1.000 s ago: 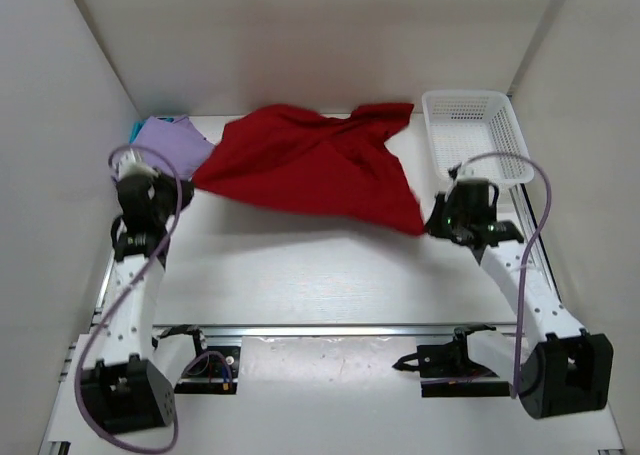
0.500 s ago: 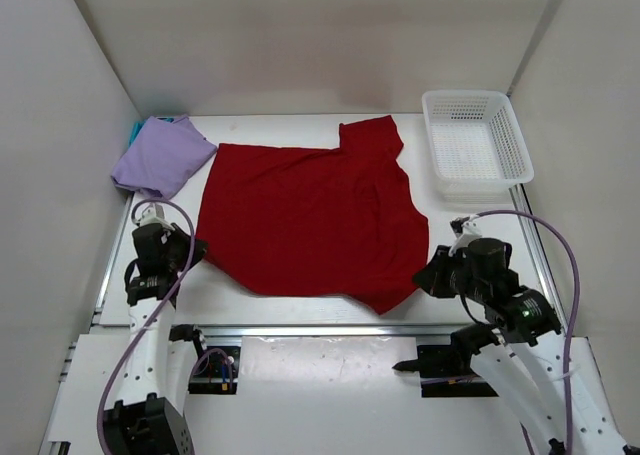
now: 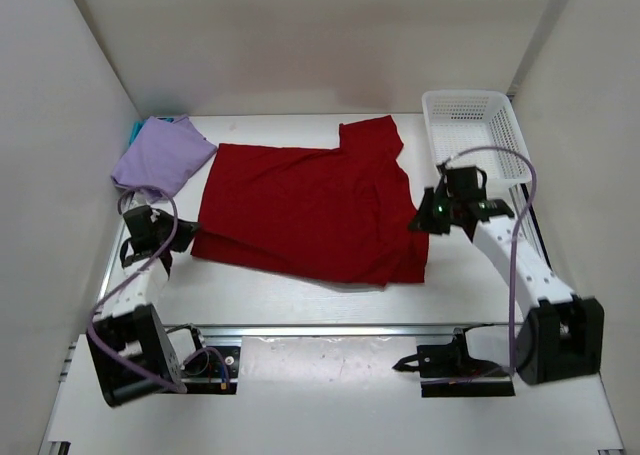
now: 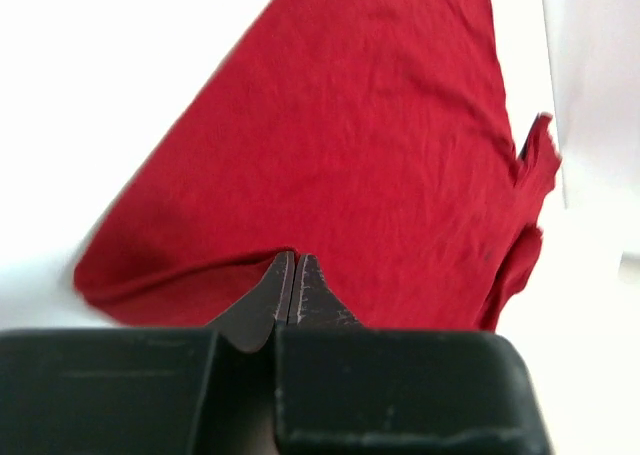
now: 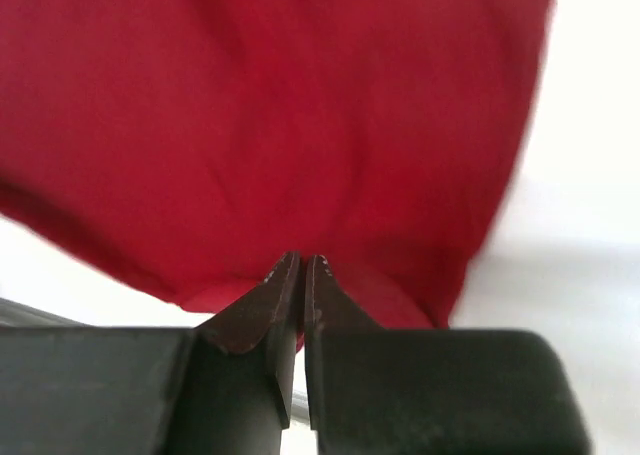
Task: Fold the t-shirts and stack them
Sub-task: Fold the flattened tshirt in 1/3 of the way
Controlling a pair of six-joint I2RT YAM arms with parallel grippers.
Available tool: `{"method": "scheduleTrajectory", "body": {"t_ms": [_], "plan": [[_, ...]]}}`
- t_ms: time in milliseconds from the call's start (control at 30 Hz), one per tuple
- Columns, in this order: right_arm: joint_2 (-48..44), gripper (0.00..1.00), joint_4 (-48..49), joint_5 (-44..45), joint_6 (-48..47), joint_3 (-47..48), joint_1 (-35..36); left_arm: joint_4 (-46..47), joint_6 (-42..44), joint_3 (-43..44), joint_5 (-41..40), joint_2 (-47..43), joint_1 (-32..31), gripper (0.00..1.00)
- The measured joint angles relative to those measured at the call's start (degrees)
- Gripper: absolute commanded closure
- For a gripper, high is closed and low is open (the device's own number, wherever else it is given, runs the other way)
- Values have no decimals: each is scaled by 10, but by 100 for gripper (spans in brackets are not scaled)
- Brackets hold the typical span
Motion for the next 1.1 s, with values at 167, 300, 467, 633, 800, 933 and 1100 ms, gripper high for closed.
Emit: {"method": "scheduleTrajectory", "body": {"t_ms": [167,300,467,633,800,933,1100], "plan": [[150,100,35,-6,-24,169,-9,50,-39,39,0,104,2,100],[256,100,55,-7,-33,272,-18,71,-54,80,-3,161,2,100],[377,100,48,-9,-43,377,-24,96,-65,115,-6,215,3,100],[452,96,38,-8,-48,438,-25,108,-64,131,-7,255,3,77],[461,65,42,-12,-46,446,-26,116,-58,135,-3,264,12,51],[388,70,100,-8,-32,348,-26,111,-37,116,-22,200,12,52],[139,100,208,-20,28,55,-34,111,-15,30,-42,70,-20,53]]}}
